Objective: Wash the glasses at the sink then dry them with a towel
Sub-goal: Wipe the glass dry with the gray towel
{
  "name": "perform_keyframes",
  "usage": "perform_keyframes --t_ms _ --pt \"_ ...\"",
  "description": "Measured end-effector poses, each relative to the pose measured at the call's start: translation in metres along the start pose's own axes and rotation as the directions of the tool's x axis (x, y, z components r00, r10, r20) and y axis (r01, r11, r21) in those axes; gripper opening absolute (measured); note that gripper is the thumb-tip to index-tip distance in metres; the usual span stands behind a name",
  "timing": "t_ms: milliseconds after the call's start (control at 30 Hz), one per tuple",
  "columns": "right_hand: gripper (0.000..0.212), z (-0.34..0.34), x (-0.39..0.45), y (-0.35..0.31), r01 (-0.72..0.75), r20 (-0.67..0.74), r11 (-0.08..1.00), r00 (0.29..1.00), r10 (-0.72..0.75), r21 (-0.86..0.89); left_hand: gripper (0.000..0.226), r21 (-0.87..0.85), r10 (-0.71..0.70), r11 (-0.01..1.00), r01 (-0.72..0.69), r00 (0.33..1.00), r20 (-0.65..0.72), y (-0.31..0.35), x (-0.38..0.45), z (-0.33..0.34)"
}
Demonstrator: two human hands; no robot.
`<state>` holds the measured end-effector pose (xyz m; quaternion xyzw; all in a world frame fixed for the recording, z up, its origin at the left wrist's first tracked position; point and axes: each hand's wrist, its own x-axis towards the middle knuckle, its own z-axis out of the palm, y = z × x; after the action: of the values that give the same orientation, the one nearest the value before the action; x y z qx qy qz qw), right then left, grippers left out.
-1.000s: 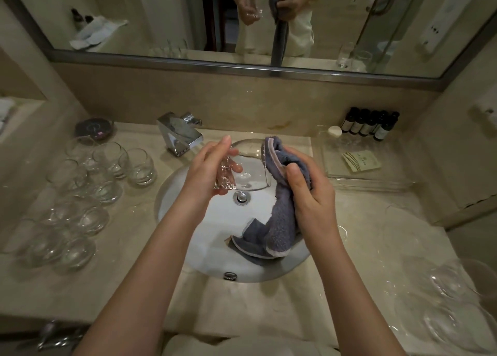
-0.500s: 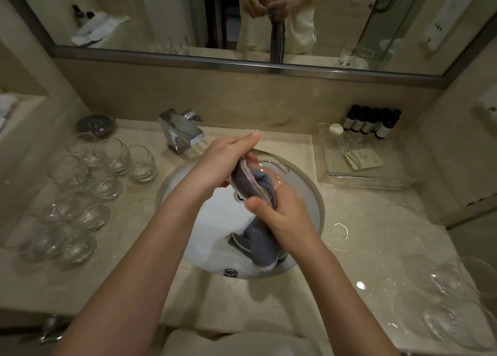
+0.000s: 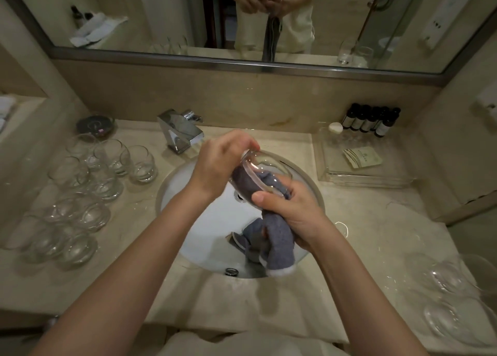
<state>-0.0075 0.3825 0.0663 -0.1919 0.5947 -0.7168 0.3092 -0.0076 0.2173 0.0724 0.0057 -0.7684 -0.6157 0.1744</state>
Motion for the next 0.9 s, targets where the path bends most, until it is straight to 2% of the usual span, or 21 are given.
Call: perform_keyframes --t_ms 33,67,100,133,200,267,300,367,433,467,500,533,567,600,633,667,700,767,800,833,900 --pt "0.029 0.000 0.000 0.004 0.068 -0.036 0.993 0.997 -0.072 -0.094 0.055 -0.046 -0.195 0.980 0.196 0.981 0.012 0.007 0.003 -0.003" --pt "0.038 0.001 0.001 0.007 0.131 -0.067 0.966 0.987 -0.149 -0.225 0.062 -0.027 -0.368 0.929 0.369 0.929 0.036 0.011 0.006 -0.006" --pt "0.044 0.002 0.001 0.009 0.188 -0.076 0.910 0.970 -0.231 -0.369 0.060 0.042 -0.469 0.883 0.468 0.882 0.046 0.016 0.009 -0.008" --pt "0.048 0.004 0.001 0.011 0.238 -0.063 0.850 0.952 -0.301 -0.470 0.053 0.153 -0.490 0.863 0.481 0.871 0.029 0.019 0.011 -0.008" --pt "0.051 0.010 0.001 0.013 0.251 -0.047 0.838 0.949 -0.312 -0.484 0.039 0.369 -0.327 0.870 0.329 0.943 -0.070 0.022 0.011 -0.004" --pt "0.048 0.013 0.001 0.009 0.133 -0.070 0.961 0.986 -0.154 -0.241 0.038 0.439 -0.085 0.887 0.143 0.985 -0.148 0.020 0.007 -0.001" --pt "0.041 0.013 0.001 0.003 0.023 -0.063 0.999 0.998 -0.026 -0.045 0.036 0.424 0.059 0.906 0.014 0.986 -0.158 0.017 0.005 -0.002" --pt "0.022 0.012 -0.002 -0.006 -0.191 0.019 0.938 0.981 0.194 0.290 0.039 0.413 0.330 0.870 -0.270 0.940 -0.080 0.007 0.002 -0.008" --pt "0.022 0.009 -0.004 -0.007 -0.267 0.070 0.869 0.963 0.262 0.417 0.042 0.435 0.469 0.793 -0.426 0.883 0.010 0.005 0.001 -0.013" --pt "0.027 0.009 -0.004 -0.007 -0.262 0.067 0.864 0.963 0.259 0.429 0.043 0.414 0.467 0.799 -0.436 0.884 0.030 0.005 0.001 -0.013" --pt "0.030 0.011 -0.003 -0.006 -0.241 0.046 0.877 0.969 0.244 0.415 0.044 0.365 0.385 0.856 -0.366 0.922 0.022 0.010 0.002 -0.015" --pt "0.030 0.014 -0.002 -0.006 -0.198 0.017 0.911 0.978 0.206 0.363 0.046 0.289 0.203 0.937 -0.196 0.979 0.003 0.017 0.004 -0.018" --pt "0.028 0.017 0.000 -0.005 -0.134 -0.019 0.956 0.989 0.144 0.263 0.048 0.222 -0.042 0.974 0.039 0.999 0.008 0.026 0.006 -0.021" --pt "0.028 0.019 0.003 -0.005 -0.054 -0.055 0.992 0.997 0.061 0.116 0.051 0.189 -0.295 0.940 0.284 0.955 0.029 0.030 0.008 -0.025" --pt "0.031 0.022 0.006 -0.002 0.025 -0.077 0.999 0.997 -0.028 -0.042 0.053 0.205 -0.464 0.872 0.445 0.884 0.059 0.032 0.010 -0.030" --pt "0.035 0.026 0.009 0.002 0.086 -0.074 0.985 0.992 -0.098 -0.151 0.051 0.244 -0.538 0.825 0.509 0.840 0.068 0.034 0.011 -0.034" --pt "0.036 0.033 0.010 0.003 0.115 -0.068 0.971 0.989 -0.132 -0.209 0.043 0.287 -0.534 0.818 0.499 0.844 0.054 0.033 0.010 -0.036" --pt "0.037 0.048 0.012 0.004 0.119 -0.049 0.975 0.990 -0.130 -0.186 0.033 0.377 -0.372 0.853 0.362 0.927 -0.049 0.030 0.005 -0.040" --pt "0.034 0.052 0.015 0.004 0.060 -0.046 0.995 0.997 -0.064 -0.082 0.035 0.436 -0.232 0.862 0.259 0.966 -0.115 0.026 0.002 -0.043" --pt "0.029 0.056 0.016 0.001 -0.052 -0.024 0.994 0.998 0.054 0.097 0.036 0.470 -0.053 0.874 0.125 0.985 -0.165 0.021 -0.003 -0.048" --pt "0.034 0.059 0.017 -0.001 -0.274 0.105 0.870 0.962 0.253 0.409 0.039 0.456 0.288 0.868 -0.197 0.948 -0.138 0.015 -0.013 -0.060"
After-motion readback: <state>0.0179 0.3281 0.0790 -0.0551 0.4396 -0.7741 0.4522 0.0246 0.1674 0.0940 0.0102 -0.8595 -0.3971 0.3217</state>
